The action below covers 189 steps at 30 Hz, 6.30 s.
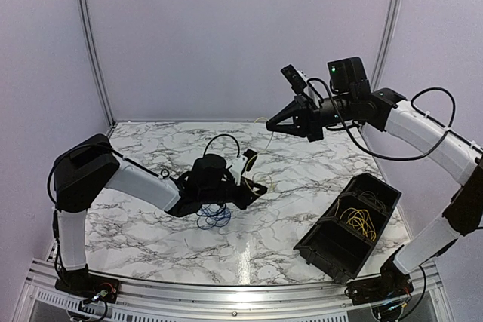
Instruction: Untangle the cables
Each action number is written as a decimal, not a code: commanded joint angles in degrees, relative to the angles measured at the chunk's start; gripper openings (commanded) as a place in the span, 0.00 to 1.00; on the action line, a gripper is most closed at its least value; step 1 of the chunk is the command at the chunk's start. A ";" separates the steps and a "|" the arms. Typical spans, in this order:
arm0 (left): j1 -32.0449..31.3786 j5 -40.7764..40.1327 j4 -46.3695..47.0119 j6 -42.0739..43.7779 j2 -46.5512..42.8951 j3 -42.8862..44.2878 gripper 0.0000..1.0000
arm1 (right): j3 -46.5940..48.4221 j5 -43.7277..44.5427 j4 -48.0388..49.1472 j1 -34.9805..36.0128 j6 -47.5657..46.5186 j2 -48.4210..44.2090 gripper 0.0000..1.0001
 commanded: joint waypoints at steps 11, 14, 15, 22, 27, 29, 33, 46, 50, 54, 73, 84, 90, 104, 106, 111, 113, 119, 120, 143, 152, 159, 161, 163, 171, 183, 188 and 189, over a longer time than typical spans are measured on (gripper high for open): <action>0.24 -2.44 7.82 -5.57 -1.14 -7.20 0.35 | 1.05 0.46 -0.08 -0.19 -0.30 -1.20 0.00; 0.23 -3.48 10.37 -5.22 -3.44 -11.86 0.38 | 0.96 0.66 -0.14 -0.15 -0.51 -1.32 0.00; 0.16 -4.28 12.15 -4.69 -4.39 -13.68 0.39 | 0.92 0.66 -0.08 -0.15 -0.51 -1.32 0.00; -1.80 -17.11 26.63 2.23 -9.68 -24.61 0.51 | 0.74 0.62 -0.24 -0.19 -0.70 -1.32 0.00; -3.29 -20.19 31.15 7.59 -11.33 -25.49 0.53 | 0.40 0.83 -0.36 -0.15 -0.82 -1.49 0.00; -3.70 -19.41 31.21 9.01 -11.49 -24.90 0.54 | 0.20 0.93 -0.34 -0.15 -0.86 -1.58 0.00; -4.11 -17.86 31.21 10.38 -11.52 -23.82 0.54 | 0.25 0.91 -0.28 -0.15 -0.86 -1.42 0.00; -4.69 -16.40 31.57 12.27 -11.30 -19.44 0.46 | -0.09 0.99 0.00 -0.17 -0.42 -1.12 0.00; -5.07 -14.76 31.78 12.36 -10.44 -17.77 0.38 | -0.17 1.43 -0.01 -0.19 -0.51 -1.06 0.00; -5.74 -14.07 31.80 12.96 -9.99 -16.80 0.26 | -0.27 1.70 0.04 -0.15 -0.60 -0.97 0.00; -7.15 -14.46 32.44 1.70 0.71 -17.41 0.00 | 20.94 10.15 -4.54 -14.97 -1.75 -4.05 0.00; -7.79 -13.13 31.77 0.85 -0.51 -11.60 0.00 | 12.99 15.74 -7.01 -23.15 -4.96 -10.14 0.00; -9.73 -9.49 26.55 -2.10 6.27 4.60 0.00 | -0.69 29.90 -18.29 -23.70 -18.21 -16.02 0.00; -14.02 -3.17 2.26 -8.03 32.35 47.89 0.00 | -28.77 55.28 -30.44 -24.51 -31.82 -27.62 0.00; -14.61 -2.70 0.82 -8.96 34.46 50.88 0.00 | -30.84 54.65 -32.13 -24.54 -31.68 -26.55 0.06; -15.90 -1.71 -1.92 -9.09 38.04 56.63 0.00 | -29.59 53.96 -36.29 -24.58 -32.29 -23.98 0.51; -16.03 -1.49 -2.43 -8.62 38.36 57.27 0.00 | -26.61 51.02 -38.01 -24.59 -33.07 -24.35 0.66; -16.10 -1.25 -2.54 -7.65 37.60 56.36 0.00 | -25.75 46.48 -36.57 -24.54 -36.20 -24.83 0.77; -16.12 -1.14 -2.47 -7.61 37.48 56.22 0.00 | -26.26 46.26 -35.64 -24.58 -36.36 -24.34 0.77; -16.12 -2.54 1.36 -3.81 32.99 51.21 0.00 | -29.45 42.44 -29.98 -24.56 -33.50 -16.25 0.28; -16.12 -2.93 2.03 -3.63 32.73 50.90 0.13 | -27.63 44.34 -31.94 -24.60 -34.17 -16.81 0.00; -16.12 -4.01 2.29 -2.95 30.89 47.21 0.32 | -23.73 52.46 -35.72 -24.67 -38.87 -19.54 0.00; -16.12 -3.87 2.36 -3.03 30.43 46.20 0.33 | -22.76 54.97 -37.04 -24.74 -40.15 -19.68 0.00; -16.12 -3.85 2.46 -3.05 29.83 44.94 0.34 | -22.07 57.12 -38.29 -24.71 -41.47 -19.84 0.00; -16.04 -4.85 3.64 -2.15 26.11 38.21 0.37 | -25.48 60.84 -40.34 -24.85 -43.14 -20.48 0.00; -11.62 -12.36 4.32 -6.44 11.44 18.47 0.49 | -21.65 51.38 -40.54 -24.84 -41.88 -19.30 0.53; -6.93 -14.31 4.01 -10.35 2.28 5.54 0.50 | -17.50 41.44 -39.51 -24.81 -40.48 -18.15 0.54; -5.96 -14.55 3.51 -10.96 -0.48 2.68 0.50 | -17.29 38.89 -37.99 -24.70 -39.40 -17.79 0.54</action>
